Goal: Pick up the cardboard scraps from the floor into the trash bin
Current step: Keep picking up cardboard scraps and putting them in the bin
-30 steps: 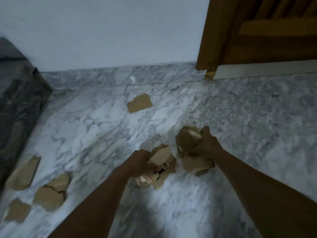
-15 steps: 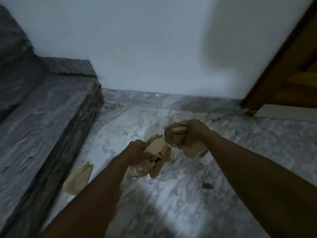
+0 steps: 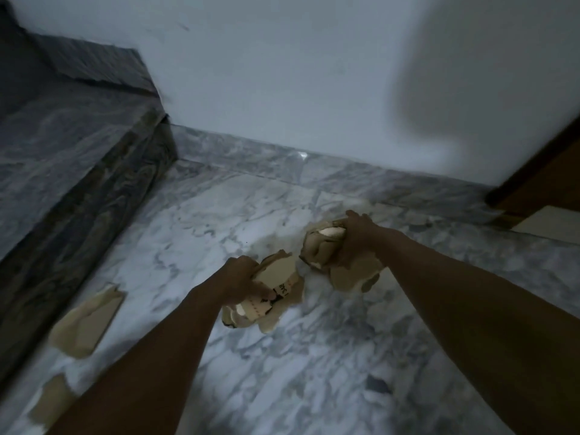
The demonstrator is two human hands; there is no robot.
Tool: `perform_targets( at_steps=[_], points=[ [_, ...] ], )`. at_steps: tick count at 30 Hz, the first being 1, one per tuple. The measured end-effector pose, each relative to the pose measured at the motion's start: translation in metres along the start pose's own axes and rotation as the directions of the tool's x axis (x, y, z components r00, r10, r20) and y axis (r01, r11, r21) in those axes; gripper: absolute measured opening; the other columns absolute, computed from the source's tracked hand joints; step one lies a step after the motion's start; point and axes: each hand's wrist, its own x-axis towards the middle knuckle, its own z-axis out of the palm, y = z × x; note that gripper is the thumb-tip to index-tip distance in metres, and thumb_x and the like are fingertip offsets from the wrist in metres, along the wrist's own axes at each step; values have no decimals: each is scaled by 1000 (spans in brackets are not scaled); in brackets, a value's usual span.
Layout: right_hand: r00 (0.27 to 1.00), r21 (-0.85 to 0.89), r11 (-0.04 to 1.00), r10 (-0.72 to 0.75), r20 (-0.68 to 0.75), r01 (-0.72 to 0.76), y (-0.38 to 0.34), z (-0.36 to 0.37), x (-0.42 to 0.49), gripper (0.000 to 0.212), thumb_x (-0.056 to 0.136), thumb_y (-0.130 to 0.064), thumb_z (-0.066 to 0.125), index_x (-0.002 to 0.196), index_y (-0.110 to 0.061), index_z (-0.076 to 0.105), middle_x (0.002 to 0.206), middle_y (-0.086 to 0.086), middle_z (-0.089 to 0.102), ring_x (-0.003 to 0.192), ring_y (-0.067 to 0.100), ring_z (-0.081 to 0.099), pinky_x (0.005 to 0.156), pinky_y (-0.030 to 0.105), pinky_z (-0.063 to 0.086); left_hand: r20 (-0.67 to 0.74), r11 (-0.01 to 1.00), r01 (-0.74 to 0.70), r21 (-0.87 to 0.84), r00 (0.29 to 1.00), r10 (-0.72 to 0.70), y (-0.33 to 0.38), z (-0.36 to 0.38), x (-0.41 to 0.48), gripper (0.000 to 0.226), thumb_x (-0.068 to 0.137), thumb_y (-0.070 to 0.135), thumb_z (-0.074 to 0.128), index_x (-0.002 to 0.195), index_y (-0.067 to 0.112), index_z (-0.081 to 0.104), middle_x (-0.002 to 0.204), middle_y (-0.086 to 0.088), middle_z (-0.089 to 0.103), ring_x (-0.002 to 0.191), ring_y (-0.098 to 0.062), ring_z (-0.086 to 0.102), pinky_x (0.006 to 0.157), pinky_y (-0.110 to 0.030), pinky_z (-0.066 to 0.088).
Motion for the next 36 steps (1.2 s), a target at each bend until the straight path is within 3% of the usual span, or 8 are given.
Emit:
perform_targets(
  at_steps=[4, 8, 13, 16, 22, 27, 31, 36],
  points=[
    [998, 102, 994, -51, 32, 48, 10, -6, 11, 106, 36, -51, 93, 131, -22, 57, 125, 4, 63, 107, 23, 62, 92, 38, 53, -7, 998, 33, -50, 999, -33, -8, 6, 3, 44, 70, 40, 85, 106, 19, 70, 89, 4, 69, 79, -10, 67, 62, -20, 54],
    [997, 153, 985, -82, -13, 83, 19, 1, 12, 94, 30, -55, 89, 113, -16, 67, 101, -2, 69, 88, 16, 67, 76, 34, 57, 2, 995, 81, -59, 997, -81, -10, 9, 5, 42, 72, 40, 84, 106, 20, 71, 85, 6, 70, 75, -8, 68, 58, -17, 53],
    [996, 117, 989, -88, 9, 87, 26, 5, 7, 109, 25, -64, 80, 126, -25, 62, 115, 1, 69, 104, 22, 65, 91, 39, 54, 1, 989, 111, -100, 994, -112, -11, 12, 1, 44, 69, 40, 85, 106, 20, 72, 86, 6, 71, 74, -6, 68, 55, -16, 51],
    [994, 221, 970, -89, -56, 99, 30, 11, -1, 98, 37, -48, 92, 127, -23, 60, 118, 1, 68, 105, 20, 65, 84, 31, 53, -6, 982, 118, -148, 993, -120, -7, 13, -4, 43, 70, 38, 85, 106, 20, 71, 88, 4, 72, 75, -7, 68, 56, -17, 51],
    [996, 298, 950, -79, -45, 89, 10, 26, -22, 106, 33, -59, 81, 126, -18, 52, 117, 0, 62, 105, 21, 61, 83, 35, 51, -40, 979, 81, -189, 995, -90, -8, 12, -43, 46, 69, 39, 85, 108, 19, 71, 96, 1, 70, 80, -11, 64, 55, -13, 44],
    [971, 295, 940, -211, 115, 170, -72, 41, -30, 58, 34, -45, 92, 86, -23, 78, 81, -3, 77, 79, 16, 74, 77, 42, 61, -221, 981, 137, -137, 961, -165, -72, -46, -109, 44, 70, 40, 84, 103, 15, 71, 85, 2, 61, 79, -13, 56, 51, -16, 33],
    [903, 197, 927, -361, 234, 320, -163, 46, -47, 28, 62, -32, 91, 79, -22, 71, 74, -7, 72, 76, 12, 70, 64, 21, 55, -216, 925, 336, -177, 904, -369, -154, -88, -160, 40, 75, 38, 82, 108, 19, 68, 88, -1, 64, 72, -14, 64, 50, -19, 43],
    [822, -15, 888, -418, 387, 459, -258, 86, -59, 78, 51, -55, 89, 114, -19, 60, 101, -1, 65, 89, 18, 64, 76, 36, 58, -236, 874, 382, -299, 858, -456, -227, -88, -171, 53, 72, 43, 83, 113, 13, 68, 92, -7, 71, 76, -21, 69, 60, -34, 59]
  ],
)
